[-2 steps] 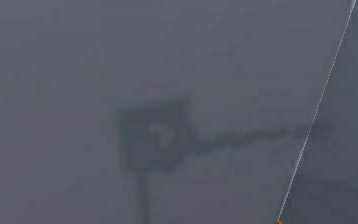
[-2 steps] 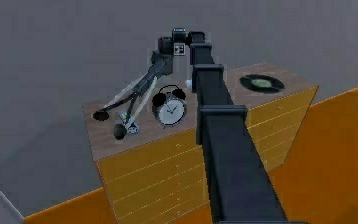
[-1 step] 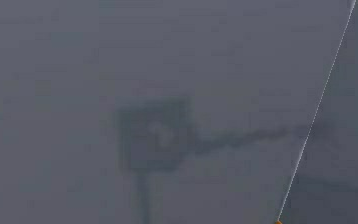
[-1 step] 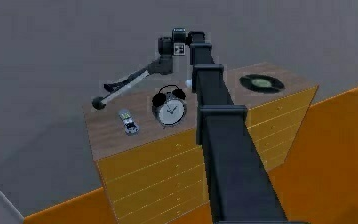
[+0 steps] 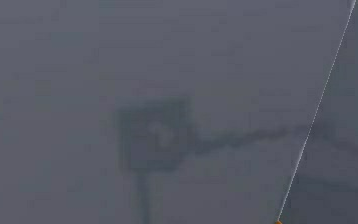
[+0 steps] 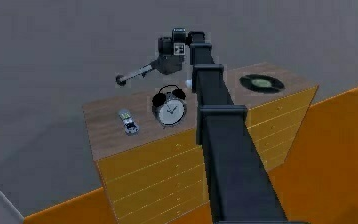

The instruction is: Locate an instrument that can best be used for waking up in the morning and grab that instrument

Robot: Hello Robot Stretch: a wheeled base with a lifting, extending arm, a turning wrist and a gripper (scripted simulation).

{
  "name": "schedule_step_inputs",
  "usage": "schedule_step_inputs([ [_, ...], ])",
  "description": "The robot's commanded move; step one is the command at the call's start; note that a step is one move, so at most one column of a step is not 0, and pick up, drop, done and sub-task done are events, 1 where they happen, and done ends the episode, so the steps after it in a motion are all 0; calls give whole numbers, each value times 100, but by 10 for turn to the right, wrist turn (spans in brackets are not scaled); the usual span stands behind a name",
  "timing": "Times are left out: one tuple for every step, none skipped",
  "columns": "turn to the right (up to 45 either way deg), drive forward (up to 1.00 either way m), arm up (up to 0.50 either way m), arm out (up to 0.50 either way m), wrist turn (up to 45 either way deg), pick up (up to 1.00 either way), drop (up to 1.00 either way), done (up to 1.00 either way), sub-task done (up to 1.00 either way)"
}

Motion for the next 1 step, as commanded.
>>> schedule_step_inputs([
  [0, 0, 0, 0, 240, 0, 0, 0, 0],
])
